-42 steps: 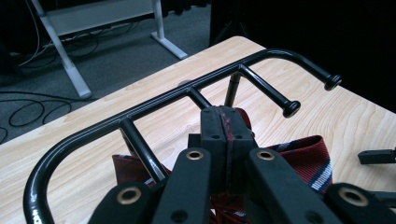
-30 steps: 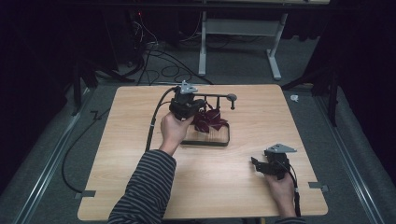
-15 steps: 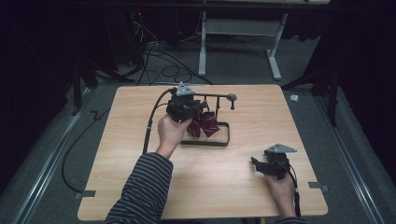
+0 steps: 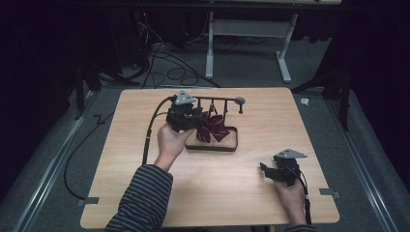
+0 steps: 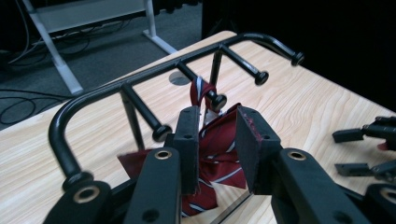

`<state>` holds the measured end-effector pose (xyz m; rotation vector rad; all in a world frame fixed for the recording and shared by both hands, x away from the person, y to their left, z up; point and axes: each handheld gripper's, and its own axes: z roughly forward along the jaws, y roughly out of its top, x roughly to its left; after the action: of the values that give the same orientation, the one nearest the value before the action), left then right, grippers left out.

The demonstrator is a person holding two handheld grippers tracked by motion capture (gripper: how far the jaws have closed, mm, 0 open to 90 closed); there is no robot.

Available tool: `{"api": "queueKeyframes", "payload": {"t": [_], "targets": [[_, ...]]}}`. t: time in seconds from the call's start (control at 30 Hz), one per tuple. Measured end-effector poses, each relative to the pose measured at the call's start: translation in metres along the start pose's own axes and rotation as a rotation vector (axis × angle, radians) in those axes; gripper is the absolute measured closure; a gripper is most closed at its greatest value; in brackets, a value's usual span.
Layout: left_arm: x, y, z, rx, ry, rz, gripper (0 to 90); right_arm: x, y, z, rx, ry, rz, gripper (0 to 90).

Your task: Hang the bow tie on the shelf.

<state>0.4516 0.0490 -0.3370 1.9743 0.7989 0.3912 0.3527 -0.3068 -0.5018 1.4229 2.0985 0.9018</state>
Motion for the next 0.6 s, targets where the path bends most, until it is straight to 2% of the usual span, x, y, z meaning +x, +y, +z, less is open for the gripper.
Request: {"api": "queueKeyframes", "payload": {"t": [0.13, 0.3, 0.6], "targets": [[0.002, -0.004, -0.005, -0.008, -0.002, -0.013, 70.1, 0.0, 0.0, 0.0, 0.0, 0.0, 0.001, 34.4], [0.003, -0.007, -0.01, -0.009, -0.007, -0.012, 69.8, 0.0, 0.0, 0.0, 0.0, -0.001, 0.0, 34.4], [0.007, -0.018, -0.018, 0.001, -0.007, -0.028, 68.2, 0.0, 0.0, 0.0, 0.0, 0.0, -0.001, 34.4]]}}
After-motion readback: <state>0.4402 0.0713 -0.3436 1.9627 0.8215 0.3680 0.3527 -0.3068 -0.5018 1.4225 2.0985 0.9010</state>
